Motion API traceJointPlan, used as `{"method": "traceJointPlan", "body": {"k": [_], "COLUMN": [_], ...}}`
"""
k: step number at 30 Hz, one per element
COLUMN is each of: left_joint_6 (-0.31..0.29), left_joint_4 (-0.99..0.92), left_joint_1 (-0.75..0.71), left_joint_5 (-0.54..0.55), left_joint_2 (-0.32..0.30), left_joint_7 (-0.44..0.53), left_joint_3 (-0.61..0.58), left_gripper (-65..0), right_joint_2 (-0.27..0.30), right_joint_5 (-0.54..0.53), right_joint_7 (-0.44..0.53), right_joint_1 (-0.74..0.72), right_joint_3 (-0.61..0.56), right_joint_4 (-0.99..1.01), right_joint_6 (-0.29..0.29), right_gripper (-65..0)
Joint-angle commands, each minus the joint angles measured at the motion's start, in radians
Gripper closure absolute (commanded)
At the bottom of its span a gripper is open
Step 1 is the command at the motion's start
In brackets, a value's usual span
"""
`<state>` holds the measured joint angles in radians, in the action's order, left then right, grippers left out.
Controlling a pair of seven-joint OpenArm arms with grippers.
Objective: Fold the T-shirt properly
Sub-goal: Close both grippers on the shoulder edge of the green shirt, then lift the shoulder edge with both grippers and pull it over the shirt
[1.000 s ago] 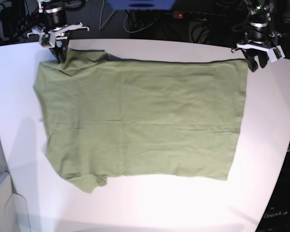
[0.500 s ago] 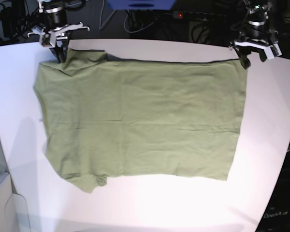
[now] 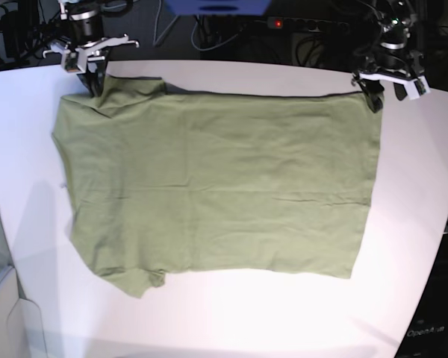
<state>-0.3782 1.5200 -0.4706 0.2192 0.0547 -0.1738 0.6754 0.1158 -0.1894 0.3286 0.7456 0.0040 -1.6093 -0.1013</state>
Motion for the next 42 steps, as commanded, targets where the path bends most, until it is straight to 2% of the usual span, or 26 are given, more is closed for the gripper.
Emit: {"method": "traceJointPlan", "body": {"k": [1, 4, 6, 12, 18, 21, 25, 30, 33, 42], "left_joint_6": [-0.005, -0.005, -0.005, -0.005, -0.006, -0.006, -0.008, -0.078, -0.086, -0.084], "left_joint_4": [0.007, 0.007, 0.014, 0.004, 0.009, 0.017, 0.011, 0.006, 0.006, 0.018], "left_joint_1": [0.003, 0.011, 0.011, 0.008, 0.013, 0.013, 0.032, 0.045, 0.048, 0.043], "left_joint_5": [0.004, 0.004, 0.004, 0.004, 0.007, 0.016, 0.016, 0.016, 0.016, 0.016], "left_joint_2": [-0.005, -0.005, -0.005, -0.005, -0.005, -0.003, 0.003, 0.006, 0.006, 0.003], "left_joint_7": [-0.026, -0.040, -0.040, -0.045, -0.083, -0.085, -0.086, -0.086, -0.086, -0.086], "left_joint_3": [0.000, 0.000, -0.012, -0.044, -0.044, -0.044, -0.044, -0.038, -0.036, -0.035], "left_gripper": [-42.4, -42.1, -38.6, -12.0, -1.6, -1.5, -1.5, -1.5, -1.5, -1.4], "right_joint_2": [0.006, 0.006, 0.006, 0.006, 0.006, 0.008, 0.015, 0.018, 0.014, 0.017], "right_joint_5": [-0.002, -0.002, -0.002, -0.002, -0.002, 0.011, 0.103, 0.155, 0.192, 0.149], "right_joint_7": [0.028, -0.004, -0.018, -0.019, -0.019, -0.021, -0.021, -0.021, -0.023, -0.023], "right_joint_1": [0.007, 0.007, 0.005, -0.004, -0.005, -0.005, -0.005, -0.007, -0.008, -0.030], "right_joint_3": [0.001, 0.003, 0.006, 0.003, 0.003, 0.004, 0.009, 0.009, 0.032, 0.046], "right_joint_4": [-0.012, -0.013, -0.015, -0.016, -0.016, -0.016, -0.016, -0.018, -0.018, -0.018], "right_joint_6": [-0.002, -0.002, -0.002, -0.002, -0.002, -0.002, -0.002, -0.002, -0.002, -0.002], "right_gripper": [-0.4, -0.4, -0.4, -0.3, -0.3, -0.3, -0.3, -0.4, -0.4, -0.4]}}
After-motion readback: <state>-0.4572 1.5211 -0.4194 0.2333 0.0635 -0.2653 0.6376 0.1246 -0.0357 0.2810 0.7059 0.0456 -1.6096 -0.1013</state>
